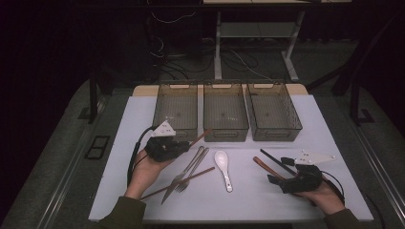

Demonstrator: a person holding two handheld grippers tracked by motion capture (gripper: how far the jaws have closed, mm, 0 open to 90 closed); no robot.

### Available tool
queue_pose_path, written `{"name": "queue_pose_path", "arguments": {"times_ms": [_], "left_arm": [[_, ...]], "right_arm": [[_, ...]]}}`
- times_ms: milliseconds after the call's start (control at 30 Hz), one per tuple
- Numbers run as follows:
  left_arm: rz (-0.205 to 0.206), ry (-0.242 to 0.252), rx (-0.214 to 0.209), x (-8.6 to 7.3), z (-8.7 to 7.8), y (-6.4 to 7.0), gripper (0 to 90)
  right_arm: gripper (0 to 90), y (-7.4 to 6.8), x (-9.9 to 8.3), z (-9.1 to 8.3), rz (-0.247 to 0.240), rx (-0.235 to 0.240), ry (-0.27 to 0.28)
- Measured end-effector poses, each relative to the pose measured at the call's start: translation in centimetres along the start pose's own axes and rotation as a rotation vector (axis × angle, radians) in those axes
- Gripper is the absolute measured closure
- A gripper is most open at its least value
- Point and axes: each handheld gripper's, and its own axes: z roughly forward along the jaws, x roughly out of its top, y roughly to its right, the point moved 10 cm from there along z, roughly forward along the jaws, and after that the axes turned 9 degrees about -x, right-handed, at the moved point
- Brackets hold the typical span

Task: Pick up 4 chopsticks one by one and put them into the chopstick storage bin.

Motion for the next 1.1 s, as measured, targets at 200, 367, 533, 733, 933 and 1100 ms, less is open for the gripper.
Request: {"name": "queue_pose_path", "arguments": {"times_ms": [200, 367, 533, 733, 933, 1100], "left_arm": [[0.016, -0.005, 0.001, 1.5, 0.1, -0.8, 83.1], [0.015, 0.003, -0.001, 2.2, 0.1, -1.3, 83.1], [0.015, 0.012, 0.007, 3.2, 0.0, -2.3, 83.0], [0.011, 0.018, 0.017, 4.0, -0.3, -3.2, 83.1], [0.008, 0.014, 0.030, 4.5, -0.1, -4.2, 83.0], [0.011, 0.023, 0.037, 5.3, 0.1, -5.0, 83.1]], "right_arm": [[11.4, 0.2, 0.2, 0.0, 0.009, -0.002, 0.009], [11.4, 0.1, 0.1, 0.0, 0.007, 0.002, 0.006], [11.4, 0.1, 0.2, -0.1, 0.012, 0.002, 0.010], [11.4, 0.0, 0.2, -0.1, 0.021, 0.007, 0.008], [11.4, 0.1, 0.3, -0.1, 0.017, 0.005, 0.015], [11.4, 0.1, 0.2, -0.1, 0.014, 0.004, 0.014]]}}
